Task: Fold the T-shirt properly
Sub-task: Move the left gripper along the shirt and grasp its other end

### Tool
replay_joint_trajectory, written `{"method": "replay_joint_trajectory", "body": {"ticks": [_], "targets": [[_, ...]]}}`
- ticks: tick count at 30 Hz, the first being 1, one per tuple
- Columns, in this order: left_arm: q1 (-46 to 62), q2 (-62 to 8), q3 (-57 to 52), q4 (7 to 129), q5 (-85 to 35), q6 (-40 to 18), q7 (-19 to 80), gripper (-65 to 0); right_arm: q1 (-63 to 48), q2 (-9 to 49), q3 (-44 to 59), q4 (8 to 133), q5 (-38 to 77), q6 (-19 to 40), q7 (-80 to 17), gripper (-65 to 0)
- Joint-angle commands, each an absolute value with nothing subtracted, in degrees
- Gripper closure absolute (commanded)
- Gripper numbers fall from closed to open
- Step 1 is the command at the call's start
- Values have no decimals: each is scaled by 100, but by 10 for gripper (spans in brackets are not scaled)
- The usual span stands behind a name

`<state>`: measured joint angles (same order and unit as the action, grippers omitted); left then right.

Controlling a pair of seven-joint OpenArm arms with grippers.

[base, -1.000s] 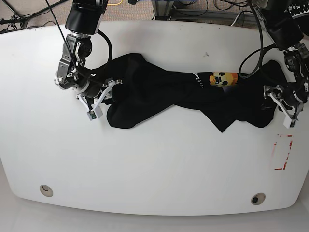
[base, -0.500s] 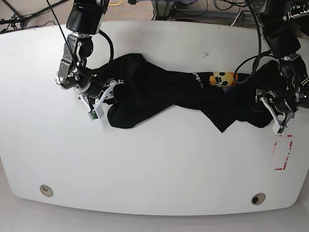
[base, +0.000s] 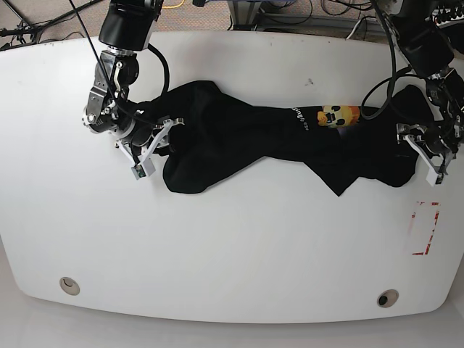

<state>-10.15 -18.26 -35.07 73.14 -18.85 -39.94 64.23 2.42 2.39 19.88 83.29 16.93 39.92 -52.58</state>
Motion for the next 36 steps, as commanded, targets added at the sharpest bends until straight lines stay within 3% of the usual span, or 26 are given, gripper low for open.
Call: {"method": "replay_joint_trajectory", "body": {"ticks": [1, 7, 11, 13, 17, 19, 23, 29, 36], "targets": [[-1093, -1980, -3605, 7371, -1880, -4000, 6303, -574, 289, 262, 1989, 8414, 1650, 4000, -5352, -196], [-1033, -1987, -3595, 7358, -1765, -4000, 6253, -575, 282, 265, 1983, 8413, 1631, 4000, -5360, -195], [-1062, -1964, -3438, 7293, -1646, -4000, 6166, -525, 284, 264, 1992, 8359, 1641, 4000, -5381, -193], [-1062, -1962, -3398, 7286, -1624, -4000, 6132, -464, 292, 264, 1999, 8358, 1646, 4000, -5367, -192], [-1041, -1965, -3388, 7264, -1609, -4000, 6080, -277, 293, 267, 2000, 8354, 1648, 4000, -5375, -193], [-1040, -1971, -3429, 7228, -1642, -4000, 6170, -131, 276, 271, 2006, 8382, 1672, 4000, -5389, -193], [-1042, -1984, -3432, 7196, -1640, -4000, 6263, -50, 271, 280, 2004, 8404, 1685, 4000, -5386, -194], [-1070, -1963, -3373, 7139, -1618, -4000, 6234, 0, 266, 267, 2002, 8386, 1668, 4000, -5375, -191], [-1085, -1964, -3302, 7124, -1635, -4000, 6173, -6, 258, 253, 2003, 8386, 1675, 4000, -5359, -190]]}}
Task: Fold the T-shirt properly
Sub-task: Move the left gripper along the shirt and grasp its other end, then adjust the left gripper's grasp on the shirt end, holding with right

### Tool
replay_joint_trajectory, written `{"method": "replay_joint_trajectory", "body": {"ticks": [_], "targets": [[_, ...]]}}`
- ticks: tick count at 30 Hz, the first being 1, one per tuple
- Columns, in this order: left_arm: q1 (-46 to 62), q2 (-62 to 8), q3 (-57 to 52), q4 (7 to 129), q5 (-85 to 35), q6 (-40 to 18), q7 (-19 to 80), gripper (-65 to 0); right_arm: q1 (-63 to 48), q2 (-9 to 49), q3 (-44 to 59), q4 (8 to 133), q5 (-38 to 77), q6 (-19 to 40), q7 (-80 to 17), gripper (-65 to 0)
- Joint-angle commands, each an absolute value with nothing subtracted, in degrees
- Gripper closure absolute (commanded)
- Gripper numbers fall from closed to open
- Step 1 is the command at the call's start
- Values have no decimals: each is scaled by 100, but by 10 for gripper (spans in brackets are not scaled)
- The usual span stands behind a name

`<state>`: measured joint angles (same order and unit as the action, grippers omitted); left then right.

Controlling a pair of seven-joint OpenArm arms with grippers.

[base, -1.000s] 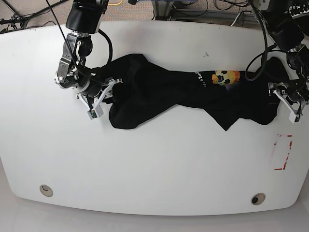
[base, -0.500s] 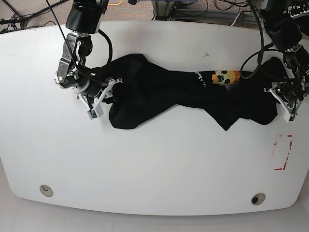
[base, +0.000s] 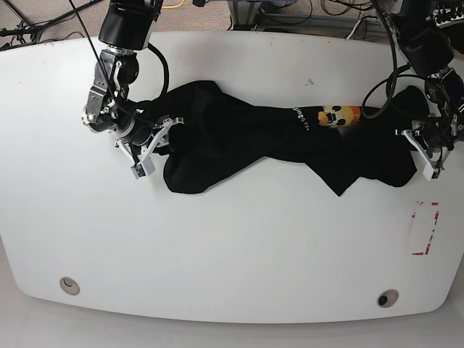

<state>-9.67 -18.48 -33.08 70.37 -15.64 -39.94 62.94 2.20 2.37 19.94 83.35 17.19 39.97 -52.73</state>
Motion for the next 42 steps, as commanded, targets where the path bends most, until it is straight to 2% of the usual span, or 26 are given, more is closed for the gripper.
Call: {"method": "replay_joint_trajectory", "body": {"ticks": [1, 9, 13, 15, 19, 21, 23, 29, 42], "targets": [[-1085, -1969, -3291, 7134, -1640, -4000, 6166, -10, 258, 252, 2005, 8386, 1669, 4000, -5358, -189], [-980, -2022, -3179, 7192, -1643, -4000, 6029, -263, 251, 260, 1971, 8378, 1674, 4000, -5381, -190], [-936, -2011, -3263, 7440, -1629, -4000, 6171, -321, 235, 278, 1965, 8388, 1672, 4000, -5373, -192], [-929, -2008, -3279, 7591, -1635, -4000, 6232, -274, 237, 280, 1965, 8395, 1677, 4000, -5370, -192], [-899, -2012, -3319, 7965, -1646, -4000, 6448, -98, 241, 277, 1969, 8433, 1672, 4000, -5378, -191], [-877, -2018, -3323, 8114, -1654, -4000, 6533, -34, 243, 280, 1960, 8455, 1673, 4000, -5377, -190], [-950, -2022, -3269, 8218, -1659, -4000, 6688, 0, 249, 280, 1975, 8543, 1703, 4000, -5378, -173], [-1067, -2036, -3236, 8356, -1667, -4000, 6836, 0, 254, 294, 1971, 8679, 1726, 4000, -5399, -134], [-880, -1981, -2906, 8488, -1643, -4000, 7044, 0, 233, 292, 2030, 8652, 1693, 4000, -5406, -171]]}}
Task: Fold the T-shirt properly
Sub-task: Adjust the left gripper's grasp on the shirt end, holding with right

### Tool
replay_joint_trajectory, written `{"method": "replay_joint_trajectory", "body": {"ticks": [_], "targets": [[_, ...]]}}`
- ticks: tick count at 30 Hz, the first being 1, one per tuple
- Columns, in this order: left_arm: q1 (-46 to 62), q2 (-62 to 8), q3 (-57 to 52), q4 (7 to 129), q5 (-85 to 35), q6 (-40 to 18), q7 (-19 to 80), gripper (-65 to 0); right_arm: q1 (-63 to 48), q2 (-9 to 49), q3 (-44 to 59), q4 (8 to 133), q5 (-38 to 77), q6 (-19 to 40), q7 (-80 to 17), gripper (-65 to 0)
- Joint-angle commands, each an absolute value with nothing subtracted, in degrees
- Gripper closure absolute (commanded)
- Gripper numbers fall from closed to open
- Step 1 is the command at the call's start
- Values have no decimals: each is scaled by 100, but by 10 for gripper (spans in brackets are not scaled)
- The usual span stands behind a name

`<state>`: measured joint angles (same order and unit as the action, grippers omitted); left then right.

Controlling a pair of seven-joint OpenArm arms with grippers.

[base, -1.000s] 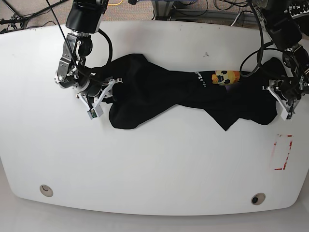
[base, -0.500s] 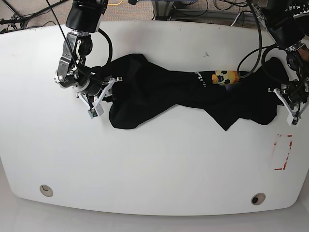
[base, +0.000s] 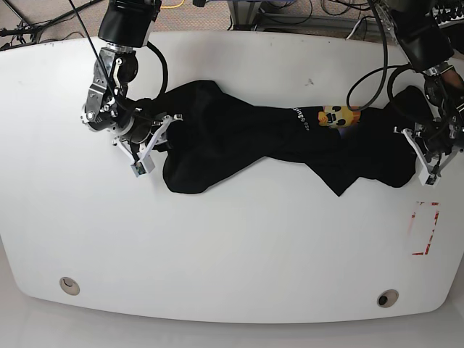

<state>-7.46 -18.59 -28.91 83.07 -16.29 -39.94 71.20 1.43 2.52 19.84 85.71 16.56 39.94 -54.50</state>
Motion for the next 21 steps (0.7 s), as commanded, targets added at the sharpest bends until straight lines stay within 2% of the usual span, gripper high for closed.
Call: {"method": "replay_joint_trajectory", "body": {"ticks": [1, 14, 15, 21], "targets": [[-885, -1973, -2906, 8529, -1619, -4000, 7013, 0, 241, 302, 2060, 8642, 1685, 4000, -5417, -168], [-878, -1951, -2851, 8540, -1608, -4000, 6949, 0, 243, 383, 2167, 8633, 1691, 4000, -5475, -168], [-541, -1745, -2791, 8400, -1578, -3987, 7116, -15, -75, 330, 2176, 8567, 1622, 3987, -5560, -166], [-391, -1745, -2800, 8444, -1596, -3987, 7257, -18, -171, 330, 2176, 8576, 1640, 3987, -5560, -166]]}}
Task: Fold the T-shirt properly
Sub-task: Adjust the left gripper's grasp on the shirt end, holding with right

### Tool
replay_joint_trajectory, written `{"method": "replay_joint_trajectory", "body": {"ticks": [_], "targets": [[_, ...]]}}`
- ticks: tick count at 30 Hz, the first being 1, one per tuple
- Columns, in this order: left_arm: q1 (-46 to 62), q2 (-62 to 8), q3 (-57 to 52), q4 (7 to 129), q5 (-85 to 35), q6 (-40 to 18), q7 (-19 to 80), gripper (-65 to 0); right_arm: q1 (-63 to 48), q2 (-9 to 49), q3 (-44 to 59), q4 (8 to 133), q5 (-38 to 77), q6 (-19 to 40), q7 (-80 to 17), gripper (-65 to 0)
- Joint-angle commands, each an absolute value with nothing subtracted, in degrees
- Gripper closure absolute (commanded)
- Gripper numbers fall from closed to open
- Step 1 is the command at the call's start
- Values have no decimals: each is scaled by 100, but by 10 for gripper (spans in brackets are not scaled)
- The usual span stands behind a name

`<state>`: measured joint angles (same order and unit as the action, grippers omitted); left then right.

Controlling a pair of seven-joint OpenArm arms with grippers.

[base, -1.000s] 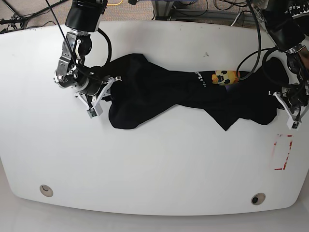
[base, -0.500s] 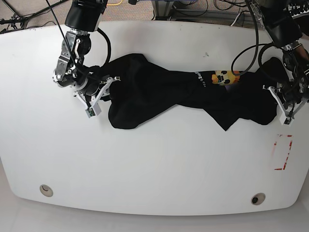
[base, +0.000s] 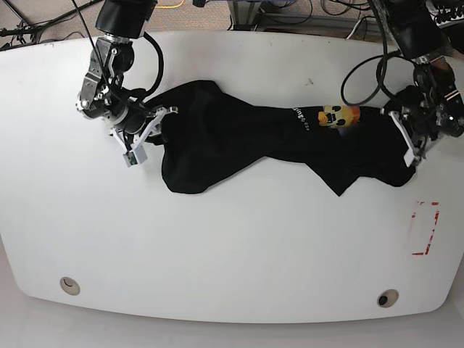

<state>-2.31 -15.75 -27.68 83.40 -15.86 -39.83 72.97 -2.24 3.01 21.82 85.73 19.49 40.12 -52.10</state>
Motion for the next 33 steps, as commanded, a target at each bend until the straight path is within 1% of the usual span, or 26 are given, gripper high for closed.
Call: {"method": "replay_joint_trajectory", "body": {"ticks": [1, 21, 24, 28, 33], "targets": [[-391, -1745, -2800, 8444, -1596, -3987, 7257, -18, -171, 330, 2176, 8576, 1640, 3978, -5560, -166], [-400, -1745, -2809, 8453, -1604, -3987, 7257, -21, -189, 330, 2176, 8576, 1648, 3987, -5560, -166], [-400, -1745, -2809, 8523, -1613, -3996, 7257, -50, -189, 330, 2176, 8576, 1648, 3987, -5560, -166], [-400, -1745, -2809, 8919, -1613, -3996, 7257, -100, -189, 330, 2176, 8576, 1648, 3987, -5560, -166], [-409, -1745, -2809, 9297, -1604, -3996, 7275, -97, -189, 330, 2176, 8576, 1648, 3987, -5560, -166]]}}
